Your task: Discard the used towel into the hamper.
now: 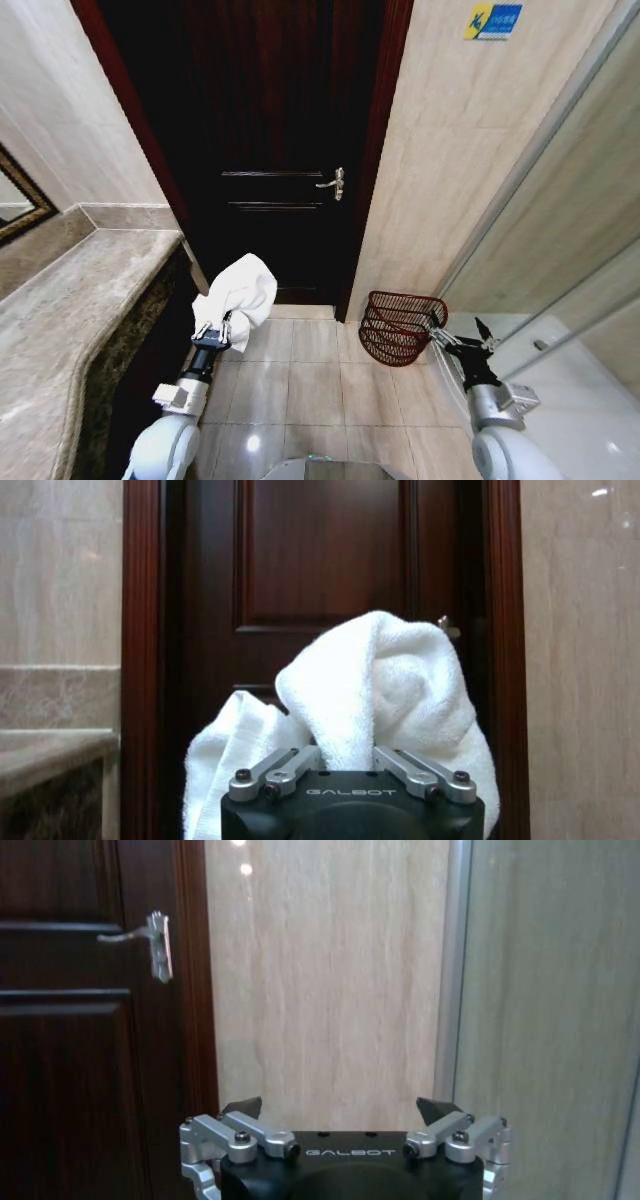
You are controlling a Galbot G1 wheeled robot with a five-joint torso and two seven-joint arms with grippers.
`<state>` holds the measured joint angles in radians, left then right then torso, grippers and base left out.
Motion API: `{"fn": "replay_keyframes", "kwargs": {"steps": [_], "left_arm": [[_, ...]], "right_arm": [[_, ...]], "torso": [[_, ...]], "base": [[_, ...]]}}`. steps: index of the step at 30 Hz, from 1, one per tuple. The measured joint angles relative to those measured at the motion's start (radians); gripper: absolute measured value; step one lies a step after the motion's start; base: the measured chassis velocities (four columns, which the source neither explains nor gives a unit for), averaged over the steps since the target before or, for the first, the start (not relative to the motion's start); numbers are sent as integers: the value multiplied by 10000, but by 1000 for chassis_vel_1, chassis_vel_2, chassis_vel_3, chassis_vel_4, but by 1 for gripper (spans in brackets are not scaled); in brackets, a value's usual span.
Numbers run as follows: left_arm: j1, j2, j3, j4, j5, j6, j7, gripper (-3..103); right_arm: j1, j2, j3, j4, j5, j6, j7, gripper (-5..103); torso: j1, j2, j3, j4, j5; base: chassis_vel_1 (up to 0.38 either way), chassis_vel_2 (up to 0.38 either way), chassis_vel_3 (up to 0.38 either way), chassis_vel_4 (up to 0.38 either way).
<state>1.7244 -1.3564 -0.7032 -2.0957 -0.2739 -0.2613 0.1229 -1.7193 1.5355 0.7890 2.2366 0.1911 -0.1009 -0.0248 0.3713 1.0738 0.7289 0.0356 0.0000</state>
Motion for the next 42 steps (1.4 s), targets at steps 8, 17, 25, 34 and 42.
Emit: {"fn": "replay_keyframes", "kwargs": {"steps": [8,17,25,34,42], "left_arm": [[59,-233,-37,271,37,118,-219,11],[159,-266,-36,410,-12,-55,-295,11],[167,-126,-96,408,-55,-185,-176,11],[105,-19,-222,358,-209,-228,-91,11],[131,-12,-202,438,-209,-306,-16,11]], "right_arm": [[-202,389,-55,-605,-16,559,-117,100],[-368,679,-110,-642,-468,1159,-354,100],[-441,722,-112,-486,-551,1304,-355,100],[-418,726,-166,-300,-644,1289,-359,100],[-450,737,-183,-375,-689,1353,-385,100]], "torso": [[-185,-400,-214,0,-1],[-381,-850,-471,0,-1],[-546,-1217,-671,-1,-1],[-736,-1641,-902,0,-1],[-892,-1989,-1096,0,-1]], "base": [[0,0,0,0],[0,0,0,0],[0,0,0,0],[0,0,0,0],[0,0,0,0]]}}
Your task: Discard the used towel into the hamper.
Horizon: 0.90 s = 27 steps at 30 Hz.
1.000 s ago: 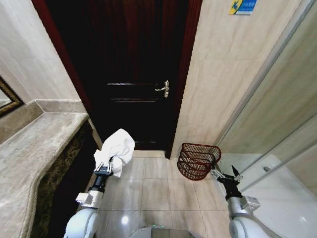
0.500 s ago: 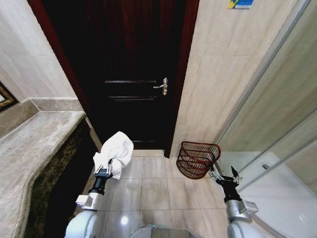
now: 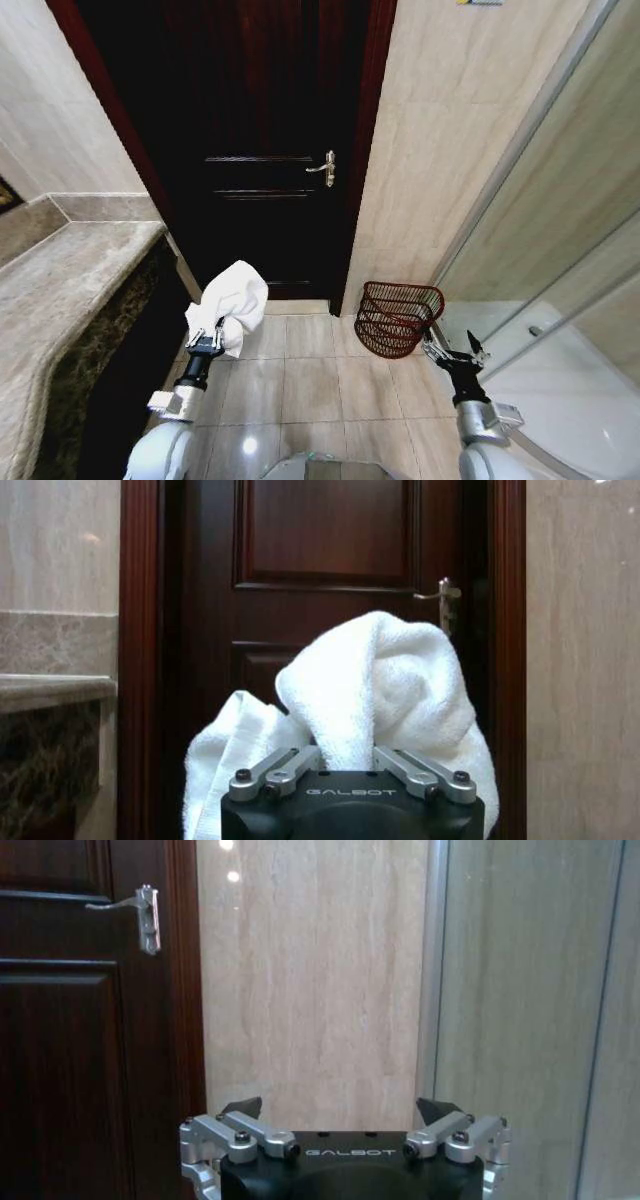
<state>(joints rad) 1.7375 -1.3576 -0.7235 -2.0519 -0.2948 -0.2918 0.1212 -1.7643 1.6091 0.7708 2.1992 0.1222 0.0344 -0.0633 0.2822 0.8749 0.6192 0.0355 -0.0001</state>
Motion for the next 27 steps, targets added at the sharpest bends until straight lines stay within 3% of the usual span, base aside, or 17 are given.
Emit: {"fn": "replay_keyframes", "kwargs": {"steps": [27], "left_arm": [[-98,29,27,284,227,-144,29,11]], "right_arm": [[94,-9,26,-307,-47,157,-10,100]], "torso": [[-503,-1168,-664,0,0]], "base": [[0,0,0,0]]}}
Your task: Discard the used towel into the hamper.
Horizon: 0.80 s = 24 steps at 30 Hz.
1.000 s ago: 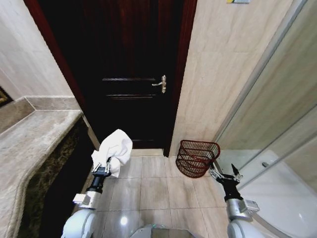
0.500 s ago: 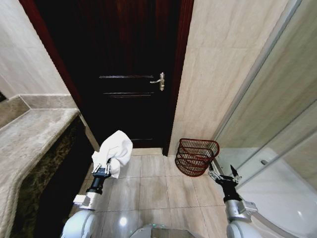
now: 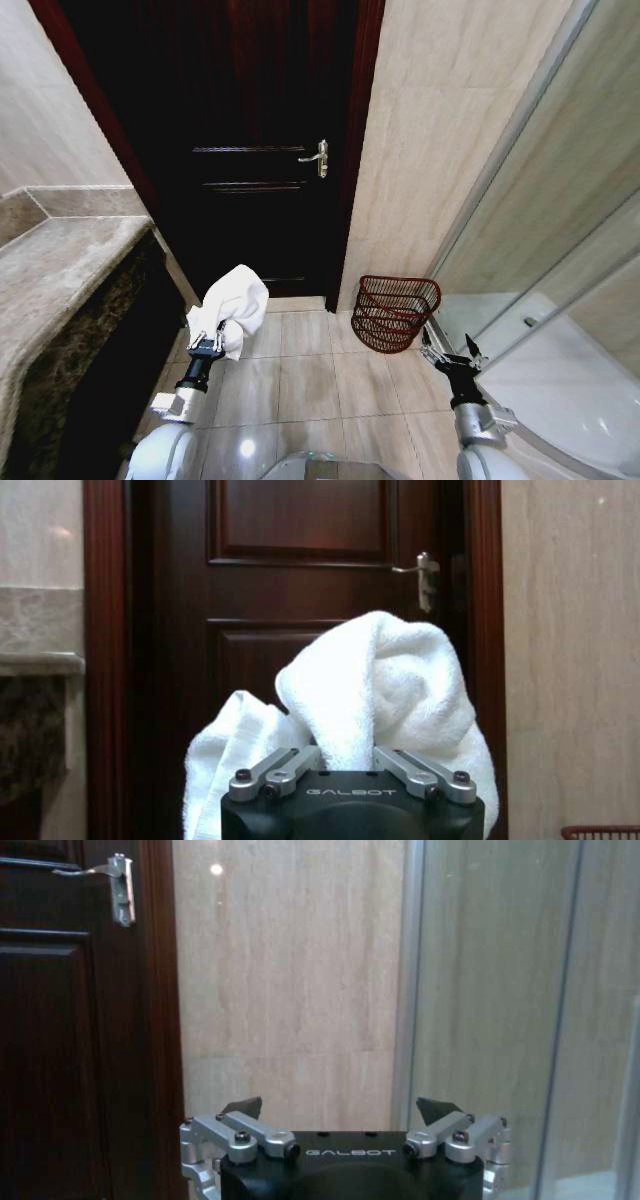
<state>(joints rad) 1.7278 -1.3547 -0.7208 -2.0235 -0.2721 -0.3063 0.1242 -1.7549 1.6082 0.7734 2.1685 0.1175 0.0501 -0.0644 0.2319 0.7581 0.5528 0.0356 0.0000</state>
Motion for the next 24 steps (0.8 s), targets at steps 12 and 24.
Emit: {"fn": "replay_keyframes", "kwargs": {"steps": [12,24], "left_arm": [[-5,6,4,52,23,-62,-3,11],[-4,-1,32,178,36,-231,32,11]], "right_arm": [[-29,-1,0,-36,2,48,10,100],[-53,-1,-36,-17,-29,64,14,100]], "torso": [[-228,-539,-314,-1,0],[-450,-1067,-621,-2,0]], "base": [[-65,-65,-57,-66],[-77,-74,-78,-84]]}}
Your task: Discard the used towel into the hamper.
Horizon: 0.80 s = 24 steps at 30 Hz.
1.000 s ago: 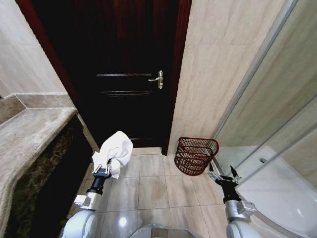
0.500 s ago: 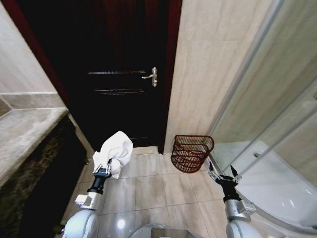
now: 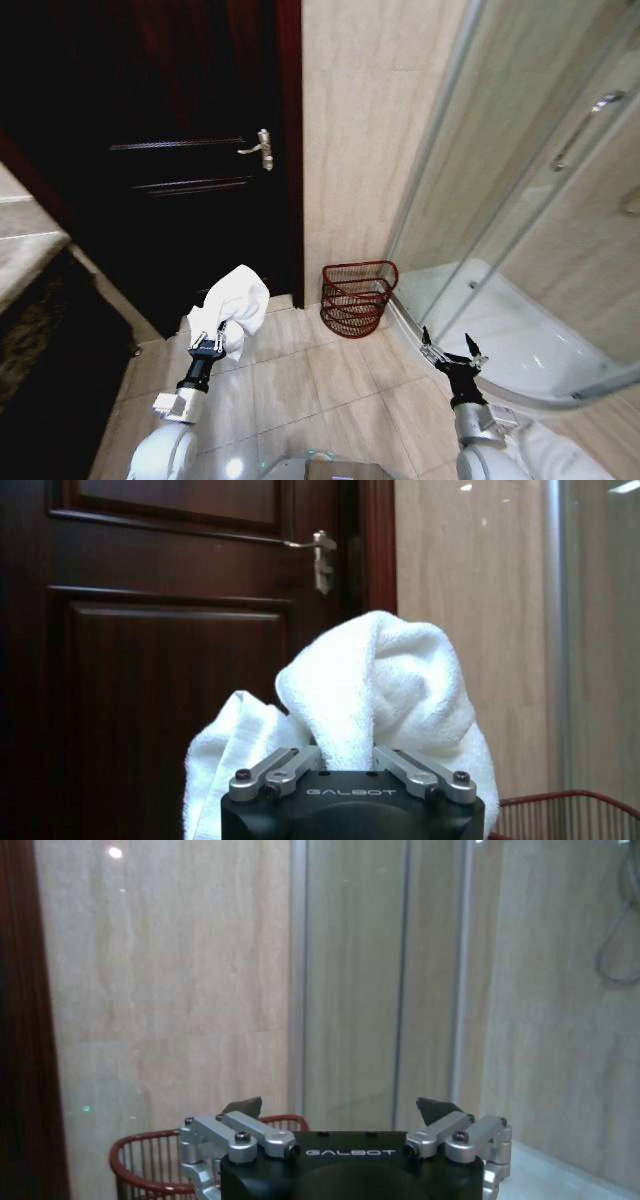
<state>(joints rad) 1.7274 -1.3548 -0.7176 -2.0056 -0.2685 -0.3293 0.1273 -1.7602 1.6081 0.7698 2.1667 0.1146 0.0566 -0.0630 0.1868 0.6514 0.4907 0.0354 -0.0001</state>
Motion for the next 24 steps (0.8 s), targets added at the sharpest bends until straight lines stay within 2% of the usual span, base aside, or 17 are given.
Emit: {"fn": "replay_keyframes", "kwargs": {"steps": [13,17,24], "left_arm": [[8,70,-7,279,-69,-328,231,11],[-105,166,-16,406,-222,-409,242,11],[-216,292,-49,474,-261,-408,292,11]], "right_arm": [[6,0,-112,-30,-182,26,1,100],[67,0,-112,-59,-633,-142,76,100],[69,0,-21,-77,-691,-329,92,100]], "torso": [[-205,-505,-298,2,1],[-291,-697,-400,1,0],[-311,-742,-426,3,0]], "base": [[-24,-24,-29,-21],[0,0,0,0],[0,0,0,0]]}}
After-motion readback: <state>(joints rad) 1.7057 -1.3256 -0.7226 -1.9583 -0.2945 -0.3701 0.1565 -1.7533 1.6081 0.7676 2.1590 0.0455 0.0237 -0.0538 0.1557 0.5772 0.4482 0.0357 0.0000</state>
